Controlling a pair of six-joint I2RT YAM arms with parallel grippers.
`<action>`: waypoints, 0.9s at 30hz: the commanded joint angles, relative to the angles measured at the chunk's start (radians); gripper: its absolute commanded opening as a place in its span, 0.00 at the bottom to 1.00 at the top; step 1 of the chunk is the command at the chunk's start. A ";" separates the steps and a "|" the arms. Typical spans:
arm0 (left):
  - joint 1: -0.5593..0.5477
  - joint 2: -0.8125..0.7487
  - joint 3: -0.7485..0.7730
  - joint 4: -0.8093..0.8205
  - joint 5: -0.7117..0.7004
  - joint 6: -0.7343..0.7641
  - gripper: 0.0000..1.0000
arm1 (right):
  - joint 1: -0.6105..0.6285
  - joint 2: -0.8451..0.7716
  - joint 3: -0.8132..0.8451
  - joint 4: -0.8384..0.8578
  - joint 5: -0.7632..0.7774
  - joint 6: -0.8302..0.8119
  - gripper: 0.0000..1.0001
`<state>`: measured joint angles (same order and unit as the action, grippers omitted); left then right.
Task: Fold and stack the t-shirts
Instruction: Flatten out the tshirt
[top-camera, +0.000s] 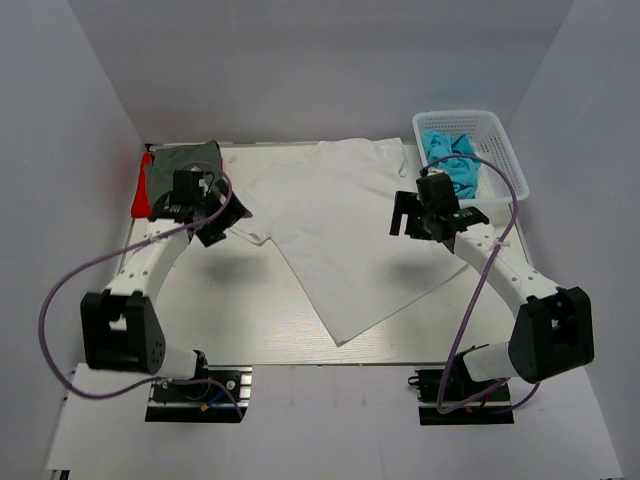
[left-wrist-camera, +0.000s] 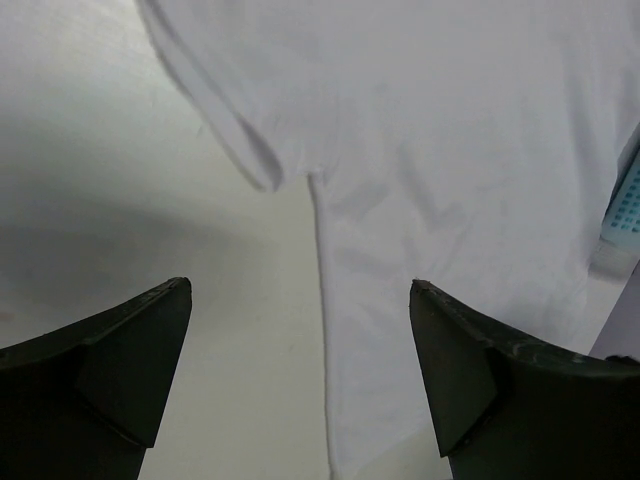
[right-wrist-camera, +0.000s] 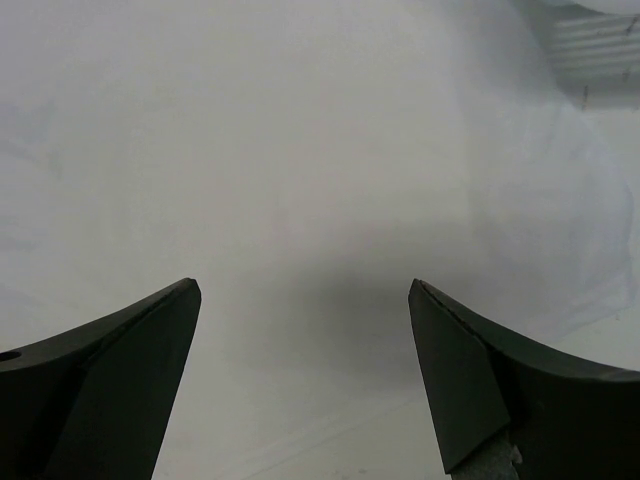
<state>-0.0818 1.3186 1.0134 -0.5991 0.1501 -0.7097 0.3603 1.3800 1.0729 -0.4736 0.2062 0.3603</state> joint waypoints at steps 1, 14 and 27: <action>-0.003 0.124 0.141 0.108 0.017 0.050 1.00 | 0.003 -0.018 -0.062 0.113 -0.079 0.017 0.90; -0.052 0.835 0.766 -0.022 0.000 0.110 1.00 | -0.009 0.161 -0.079 0.168 0.004 0.094 0.90; -0.070 0.435 -0.050 -0.134 -0.202 -0.058 1.00 | -0.014 0.340 -0.022 0.242 -0.160 0.089 0.90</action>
<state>-0.1463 1.8584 1.2121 -0.5957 0.0341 -0.6910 0.3470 1.7027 0.9958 -0.2962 0.1120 0.4496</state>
